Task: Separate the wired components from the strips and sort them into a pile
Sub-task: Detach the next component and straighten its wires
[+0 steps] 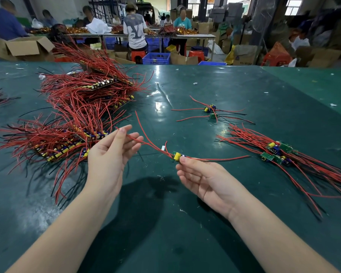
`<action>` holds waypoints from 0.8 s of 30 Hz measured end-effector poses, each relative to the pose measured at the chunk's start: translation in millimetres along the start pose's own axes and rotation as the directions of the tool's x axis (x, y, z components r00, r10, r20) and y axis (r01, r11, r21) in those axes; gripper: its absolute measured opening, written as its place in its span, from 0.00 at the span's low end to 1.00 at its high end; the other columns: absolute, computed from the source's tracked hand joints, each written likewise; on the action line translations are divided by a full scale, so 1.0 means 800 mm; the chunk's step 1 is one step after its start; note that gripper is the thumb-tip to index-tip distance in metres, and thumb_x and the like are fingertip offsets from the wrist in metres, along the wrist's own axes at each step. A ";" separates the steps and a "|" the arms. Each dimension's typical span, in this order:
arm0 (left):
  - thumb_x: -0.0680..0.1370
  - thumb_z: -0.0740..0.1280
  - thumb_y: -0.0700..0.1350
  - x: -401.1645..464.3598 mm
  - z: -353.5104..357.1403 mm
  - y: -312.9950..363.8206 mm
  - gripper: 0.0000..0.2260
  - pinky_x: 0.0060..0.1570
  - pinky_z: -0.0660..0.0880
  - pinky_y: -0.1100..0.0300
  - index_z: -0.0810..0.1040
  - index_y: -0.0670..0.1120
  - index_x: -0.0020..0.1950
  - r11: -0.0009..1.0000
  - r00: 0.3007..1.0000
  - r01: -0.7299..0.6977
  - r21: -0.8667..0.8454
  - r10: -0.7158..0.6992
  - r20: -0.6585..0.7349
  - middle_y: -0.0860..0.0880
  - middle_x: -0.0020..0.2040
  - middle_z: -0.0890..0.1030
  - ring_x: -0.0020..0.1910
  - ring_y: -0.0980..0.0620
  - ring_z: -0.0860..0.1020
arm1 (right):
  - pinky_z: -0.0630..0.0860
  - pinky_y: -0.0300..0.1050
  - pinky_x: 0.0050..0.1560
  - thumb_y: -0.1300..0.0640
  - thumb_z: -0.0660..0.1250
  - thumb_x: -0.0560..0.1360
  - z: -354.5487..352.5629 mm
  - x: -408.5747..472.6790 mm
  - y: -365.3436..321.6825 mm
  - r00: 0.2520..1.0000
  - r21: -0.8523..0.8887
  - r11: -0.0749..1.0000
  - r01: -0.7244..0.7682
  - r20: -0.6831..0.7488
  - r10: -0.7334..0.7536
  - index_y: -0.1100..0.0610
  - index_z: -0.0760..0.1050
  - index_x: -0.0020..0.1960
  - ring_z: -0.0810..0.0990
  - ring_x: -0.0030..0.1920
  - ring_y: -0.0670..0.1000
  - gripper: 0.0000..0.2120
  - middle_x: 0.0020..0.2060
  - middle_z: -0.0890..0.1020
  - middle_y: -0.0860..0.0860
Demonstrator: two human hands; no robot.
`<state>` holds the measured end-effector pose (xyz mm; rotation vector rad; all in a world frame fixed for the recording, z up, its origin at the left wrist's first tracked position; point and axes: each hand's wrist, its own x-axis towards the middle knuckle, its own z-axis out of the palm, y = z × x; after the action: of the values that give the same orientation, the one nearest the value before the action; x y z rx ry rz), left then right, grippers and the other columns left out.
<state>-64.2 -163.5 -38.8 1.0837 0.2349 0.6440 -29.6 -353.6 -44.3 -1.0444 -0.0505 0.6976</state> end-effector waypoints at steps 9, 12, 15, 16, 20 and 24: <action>0.74 0.67 0.51 0.001 0.008 0.001 0.14 0.43 0.79 0.64 0.81 0.42 0.53 0.954 0.946 0.295 -0.058 -0.283 0.159 0.46 0.49 0.85 0.47 0.52 0.84 | 0.79 0.36 0.33 0.56 0.77 0.58 0.000 0.000 -0.002 0.997 0.081 0.994 -0.078 -0.006 0.079 0.59 0.86 0.38 0.83 0.34 0.47 0.10 0.37 0.85 0.55; 0.71 0.68 0.45 -0.003 0.007 -0.001 0.12 0.45 0.79 0.63 0.81 0.44 0.53 0.956 0.934 0.292 -0.034 -0.277 0.227 0.46 0.49 0.85 0.48 0.52 0.84 | 0.79 0.36 0.33 0.56 0.77 0.57 0.001 -0.002 -0.003 0.995 0.062 0.993 -0.103 0.022 0.102 0.58 0.86 0.38 0.83 0.33 0.47 0.10 0.36 0.85 0.54; 0.70 0.68 0.44 -0.005 0.006 -0.001 0.11 0.44 0.80 0.63 0.82 0.44 0.52 0.951 0.927 0.308 -0.037 -0.291 0.237 0.47 0.47 0.85 0.47 0.53 0.84 | 0.79 0.36 0.33 0.56 0.78 0.57 0.002 -0.003 -0.003 0.991 0.062 0.989 -0.130 0.039 0.128 0.58 0.86 0.38 0.83 0.33 0.46 0.11 0.36 0.85 0.54; 0.70 0.68 0.44 -0.006 0.007 -0.001 0.11 0.43 0.80 0.63 0.82 0.45 0.50 0.949 0.925 0.313 -0.040 -0.295 0.240 0.48 0.47 0.85 0.46 0.53 0.84 | 0.79 0.36 0.33 0.56 0.78 0.57 0.002 -0.003 -0.003 0.990 0.073 0.988 -0.138 0.042 0.135 0.58 0.86 0.38 0.83 0.33 0.46 0.11 0.36 0.85 0.54; 0.68 0.67 0.41 -0.008 0.009 0.001 0.09 0.41 0.80 0.63 0.87 0.47 0.43 0.943 0.914 0.330 -0.041 -0.309 0.263 0.48 0.45 0.85 0.45 0.53 0.84 | 0.79 0.36 0.32 0.58 0.77 0.57 0.002 -0.003 -0.003 0.987 0.120 0.980 -0.156 0.049 0.151 0.59 0.85 0.38 0.83 0.32 0.47 0.10 0.36 0.84 0.54; 0.68 0.67 0.41 -0.010 0.010 0.002 0.10 0.42 0.80 0.61 0.87 0.46 0.44 0.936 0.896 0.352 -0.031 -0.327 0.299 0.46 0.45 0.85 0.46 0.51 0.84 | 0.79 0.36 0.32 0.58 0.76 0.59 0.002 -0.002 -0.004 0.991 0.145 0.981 -0.131 0.045 0.126 0.59 0.85 0.37 0.82 0.32 0.46 0.08 0.35 0.84 0.54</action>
<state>-67.1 -173.4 -34.9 1.0103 0.1358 0.1739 -30.1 -354.2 -40.4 -0.8986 0.0376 0.8251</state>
